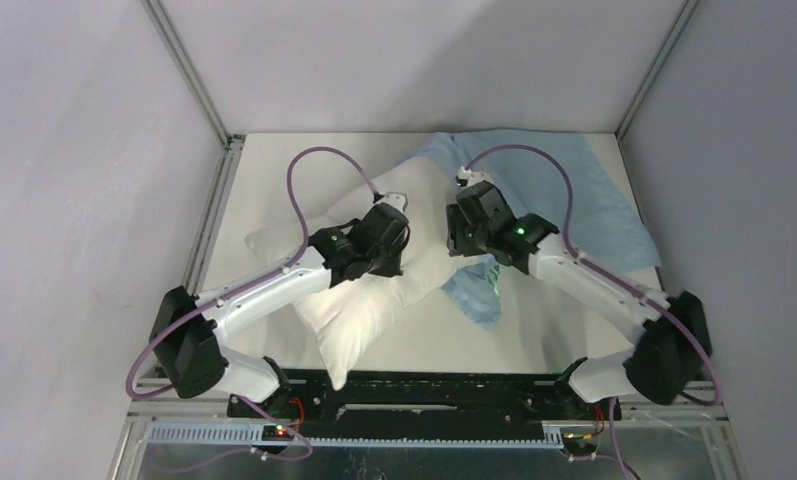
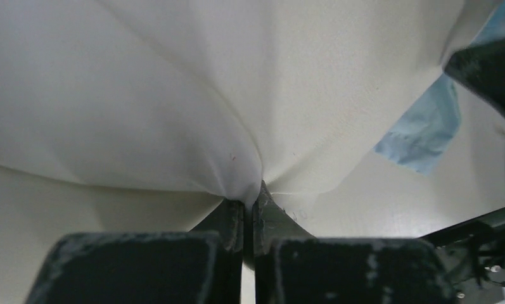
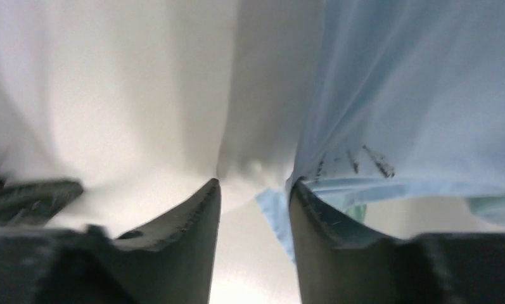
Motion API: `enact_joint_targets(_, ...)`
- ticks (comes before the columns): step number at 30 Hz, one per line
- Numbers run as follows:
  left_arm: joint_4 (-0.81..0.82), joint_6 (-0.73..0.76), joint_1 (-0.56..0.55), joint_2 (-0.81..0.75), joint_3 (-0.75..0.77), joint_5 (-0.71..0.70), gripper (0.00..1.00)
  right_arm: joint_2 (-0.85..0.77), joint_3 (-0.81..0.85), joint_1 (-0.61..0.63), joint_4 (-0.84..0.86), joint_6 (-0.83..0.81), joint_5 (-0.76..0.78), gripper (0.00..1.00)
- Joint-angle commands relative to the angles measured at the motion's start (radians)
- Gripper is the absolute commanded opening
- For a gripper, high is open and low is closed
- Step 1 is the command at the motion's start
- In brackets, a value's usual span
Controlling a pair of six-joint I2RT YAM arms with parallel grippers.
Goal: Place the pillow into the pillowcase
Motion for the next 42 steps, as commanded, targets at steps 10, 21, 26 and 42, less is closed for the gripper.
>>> enact_joint_targets(10, 0.149, -0.123, 0.002, -0.035, 0.016, 0.12, 0.0, -0.436, -0.393, 0.009, 0.001, 0.163, 0.222, 0.67)
enact_joint_targets(21, 0.134, -0.118, 0.005, -0.049, 0.041, 0.113, 0.0, -0.265, -0.575, -0.112, 0.261, 0.123, 0.198, 0.68)
enact_joint_targets(26, 0.131, -0.118, 0.006, -0.044, 0.05, 0.113, 0.0, -0.143, -0.546, -0.169, 0.348, 0.114, 0.137, 0.59)
enact_joint_targets(42, 0.131, -0.081, -0.058, 0.03, 0.334, 0.231, 0.0, -0.279, 0.178, 0.169, -0.047, 0.021, -0.011, 0.0)
